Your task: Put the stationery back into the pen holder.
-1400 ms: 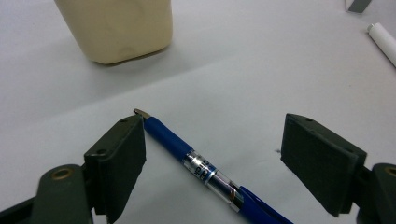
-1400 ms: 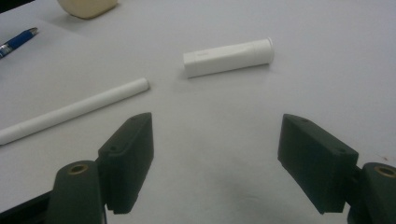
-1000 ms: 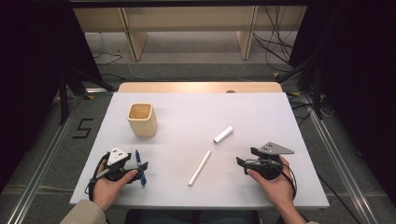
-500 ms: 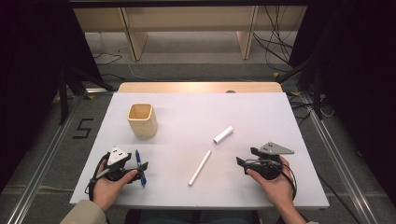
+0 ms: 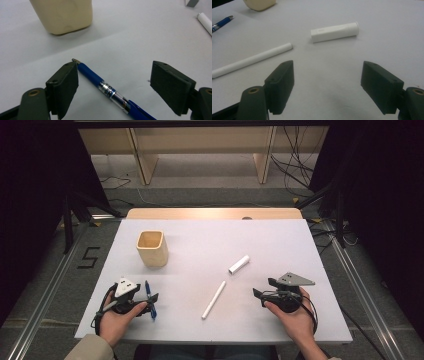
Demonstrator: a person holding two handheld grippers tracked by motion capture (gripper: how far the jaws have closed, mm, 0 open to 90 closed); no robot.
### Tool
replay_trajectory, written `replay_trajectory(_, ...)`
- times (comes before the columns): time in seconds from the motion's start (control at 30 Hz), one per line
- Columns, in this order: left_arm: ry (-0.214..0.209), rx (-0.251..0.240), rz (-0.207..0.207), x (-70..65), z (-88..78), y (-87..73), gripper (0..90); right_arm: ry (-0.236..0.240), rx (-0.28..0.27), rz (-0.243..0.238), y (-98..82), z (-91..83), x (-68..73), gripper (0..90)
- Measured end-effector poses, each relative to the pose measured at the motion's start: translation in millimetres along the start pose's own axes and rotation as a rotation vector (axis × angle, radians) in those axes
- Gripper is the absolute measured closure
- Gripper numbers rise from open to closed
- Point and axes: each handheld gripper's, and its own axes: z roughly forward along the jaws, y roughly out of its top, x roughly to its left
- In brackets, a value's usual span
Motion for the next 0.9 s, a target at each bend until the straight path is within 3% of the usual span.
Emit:
replay_trajectory(0.7, -0.006, -0.034, -0.005, -3.7, -2.8, 1.3, 26.4, 0.027, 0.001, -0.010, 0.8, 1.8, 3.3, 27.6)
replay_trajectory(0.83, -0.033, -0.055, -0.011, -13.5, -4.5, 5.9, 27.9, 0.025, 0.000, -0.012, 0.8, 1.8, 3.6, 27.6)
replay_trajectory(0.9, -0.062, -0.062, 0.003, -25.4, -3.8, 9.9, 29.4, 0.028, 0.004, -0.014, 0.9, 3.0, 4.2, 27.6)
